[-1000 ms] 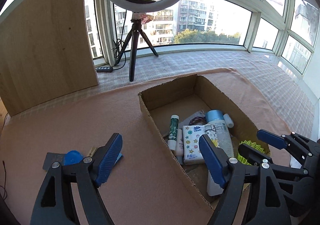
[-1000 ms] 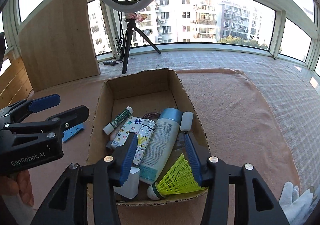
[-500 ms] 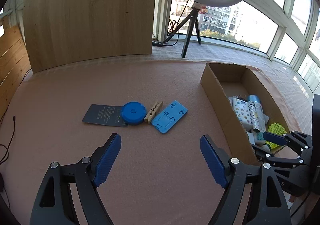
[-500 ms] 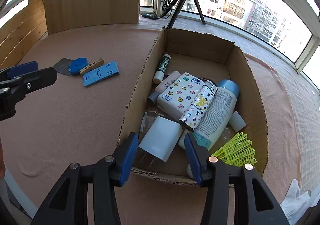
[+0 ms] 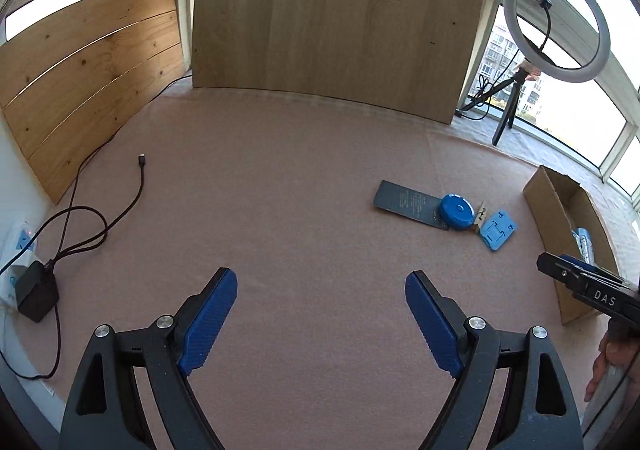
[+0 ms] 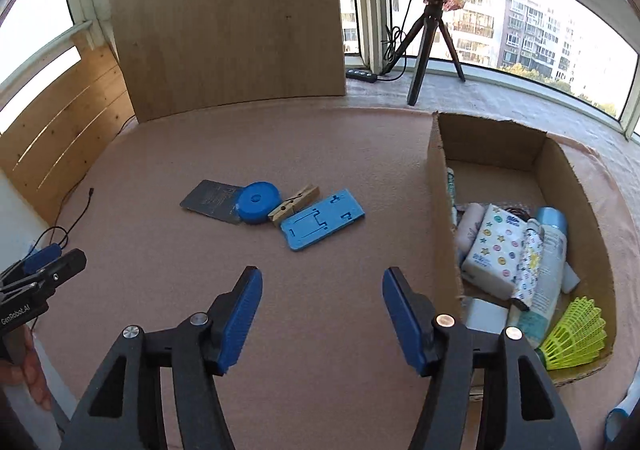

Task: Organize objects
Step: 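Move the right gripper to the blue phone stand and grasp it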

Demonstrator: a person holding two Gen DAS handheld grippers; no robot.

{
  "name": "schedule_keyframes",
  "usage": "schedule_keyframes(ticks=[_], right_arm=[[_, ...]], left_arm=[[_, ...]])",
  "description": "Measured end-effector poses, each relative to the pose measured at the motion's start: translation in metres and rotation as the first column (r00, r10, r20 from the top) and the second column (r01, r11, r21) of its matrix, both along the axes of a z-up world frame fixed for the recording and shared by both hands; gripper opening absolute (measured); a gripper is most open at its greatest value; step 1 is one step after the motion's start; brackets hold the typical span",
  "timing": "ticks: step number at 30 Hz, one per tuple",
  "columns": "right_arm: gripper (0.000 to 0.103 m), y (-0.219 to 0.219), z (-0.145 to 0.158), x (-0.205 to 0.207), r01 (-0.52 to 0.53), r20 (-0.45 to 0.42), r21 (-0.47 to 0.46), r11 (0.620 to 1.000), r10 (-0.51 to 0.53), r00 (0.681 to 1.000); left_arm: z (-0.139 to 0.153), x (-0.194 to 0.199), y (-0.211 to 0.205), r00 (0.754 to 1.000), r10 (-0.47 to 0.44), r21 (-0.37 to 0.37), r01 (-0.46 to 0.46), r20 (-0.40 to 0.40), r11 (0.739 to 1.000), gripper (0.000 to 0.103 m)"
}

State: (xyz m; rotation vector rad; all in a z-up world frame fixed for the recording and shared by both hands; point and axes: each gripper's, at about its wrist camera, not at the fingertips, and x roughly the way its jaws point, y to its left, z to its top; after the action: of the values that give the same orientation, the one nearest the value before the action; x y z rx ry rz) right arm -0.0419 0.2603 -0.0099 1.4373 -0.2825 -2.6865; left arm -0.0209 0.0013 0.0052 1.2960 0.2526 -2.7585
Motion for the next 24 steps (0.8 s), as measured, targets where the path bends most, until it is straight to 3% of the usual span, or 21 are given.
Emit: schedule_keyframes(ticks=[4, 6, 13, 17, 20, 24], right_arm=[[0.059, 0.012, -0.037, -0.035, 0.132, 0.118, -0.162, 0.978, -0.114, 0.987], [0.059, 0.019, -0.045, -0.050, 0.178, 0.145, -0.196, 0.964, -0.151, 0.978], [0.059, 0.017, -0.047, -0.094, 0.181, 0.141, -0.070, 0.981, -0.170, 0.975], [0.060, -0.001, -0.048, -0.103, 0.099, 0.127, 0.027, 0.995, -0.101, 0.987], [0.054, -0.013, -0.047, -0.097, 0.016, 0.118, 0.052, 0.999, -0.022, 0.993], [0.044, -0.011, -0.047, -0.082, -0.037, 0.123, 0.010, 0.999, 0.036, 0.992]], left_arm=[[-0.003, 0.020, -0.026, 0.999, 0.043, 0.010, -0.043, 0.001, 0.999, 0.089], [-0.006, 0.027, -0.034, 0.998, 0.057, 0.009, -0.057, 0.004, 0.998, 0.089], [-0.008, 0.036, -0.051, 0.995, 0.101, 0.021, -0.101, -0.003, 0.995, 0.089], [-0.007, 0.039, -0.053, 0.994, 0.109, 0.027, -0.108, -0.007, 0.994, 0.089], [-0.009, 0.037, -0.048, 0.994, 0.107, 0.038, -0.107, 0.000, 0.994, 0.089], [-0.008, 0.033, -0.034, 0.997, 0.077, 0.040, -0.077, -0.003, 0.996, 0.089]])
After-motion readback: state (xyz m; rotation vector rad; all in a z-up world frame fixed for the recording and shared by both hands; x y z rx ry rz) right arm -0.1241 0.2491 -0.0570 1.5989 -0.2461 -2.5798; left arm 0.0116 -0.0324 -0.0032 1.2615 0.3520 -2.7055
